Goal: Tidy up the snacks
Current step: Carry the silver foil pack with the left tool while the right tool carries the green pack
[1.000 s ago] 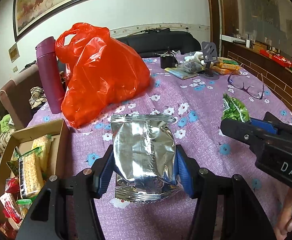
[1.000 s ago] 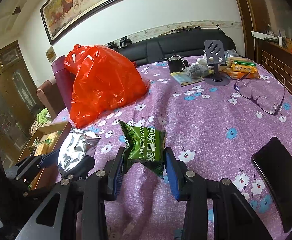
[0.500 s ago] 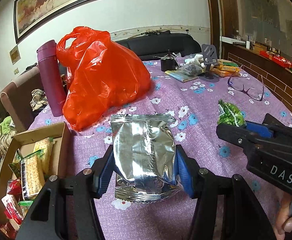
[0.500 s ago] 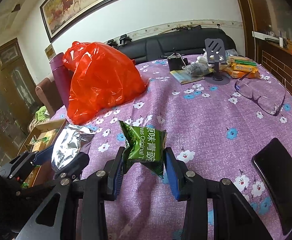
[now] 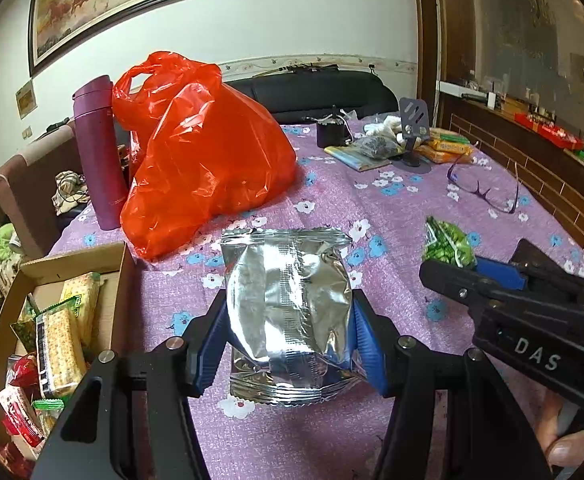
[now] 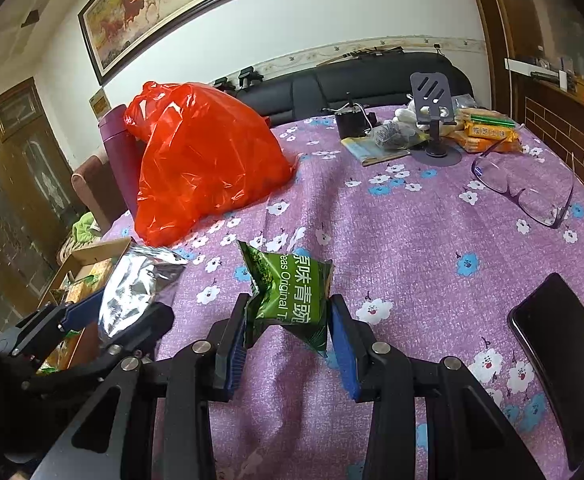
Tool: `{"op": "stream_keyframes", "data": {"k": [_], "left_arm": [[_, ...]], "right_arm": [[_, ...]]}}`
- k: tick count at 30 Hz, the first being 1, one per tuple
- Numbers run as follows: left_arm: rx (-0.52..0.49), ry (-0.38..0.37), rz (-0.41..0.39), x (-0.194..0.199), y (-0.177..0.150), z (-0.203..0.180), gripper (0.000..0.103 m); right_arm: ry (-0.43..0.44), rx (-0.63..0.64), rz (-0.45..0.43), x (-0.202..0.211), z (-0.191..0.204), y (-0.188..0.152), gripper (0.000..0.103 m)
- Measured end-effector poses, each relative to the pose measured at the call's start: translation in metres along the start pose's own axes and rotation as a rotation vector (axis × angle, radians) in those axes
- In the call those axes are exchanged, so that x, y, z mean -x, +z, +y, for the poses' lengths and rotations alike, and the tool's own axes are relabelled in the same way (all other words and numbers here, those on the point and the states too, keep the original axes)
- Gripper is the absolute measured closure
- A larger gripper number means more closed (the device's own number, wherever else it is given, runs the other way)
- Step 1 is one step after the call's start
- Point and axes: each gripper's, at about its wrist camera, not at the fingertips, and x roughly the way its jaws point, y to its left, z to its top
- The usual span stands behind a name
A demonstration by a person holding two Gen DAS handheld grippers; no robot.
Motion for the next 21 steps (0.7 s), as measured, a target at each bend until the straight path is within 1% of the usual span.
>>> {"op": "stream_keyframes", "data": {"k": [2, 4, 6, 10, 11, 14, 16, 19, 21], "left_arm": [[0.017, -0.010, -0.010, 0.006, 0.002, 0.004, 0.046], [0.033, -0.010, -0.038, 0.017, 0.005, 0.007, 0.046], [0.047, -0.022, -0.057, 0.032, 0.007, 0.012, 0.046], [0.075, -0.051, -0.075, 0.062, 0.002, 0.031, 0.045], [0.083, -0.051, -0.076, 0.068, 0.000, 0.038, 0.045], [0.119, -0.037, -0.068, 0.083, -0.011, 0.067, 0.045], [0.154, -0.014, -0.052, 0.089, -0.021, 0.091, 0.045], [0.220, 0.025, -0.021, 0.095, -0.038, 0.130, 0.045], [0.252, 0.067, -0.016, 0.100, -0.050, 0.157, 0.045]], "right_arm": [[-0.008, -0.010, -0.001, -0.001, -0.002, 0.000, 0.062], [-0.008, -0.033, -0.007, -0.001, -0.005, 0.000, 0.062], [0.007, -0.072, -0.011, 0.004, -0.006, 0.001, 0.062], [0.025, -0.054, -0.016, 0.014, 0.012, -0.001, 0.061], [0.033, -0.042, -0.012, 0.015, 0.020, -0.003, 0.061], [0.100, -0.018, 0.029, 0.013, 0.050, -0.011, 0.061], [0.148, 0.015, 0.058, 0.010, 0.079, -0.017, 0.061], [0.215, 0.103, 0.096, 0.006, 0.130, -0.029, 0.061], [0.255, 0.157, 0.112, 0.005, 0.160, -0.035, 0.061]]}}
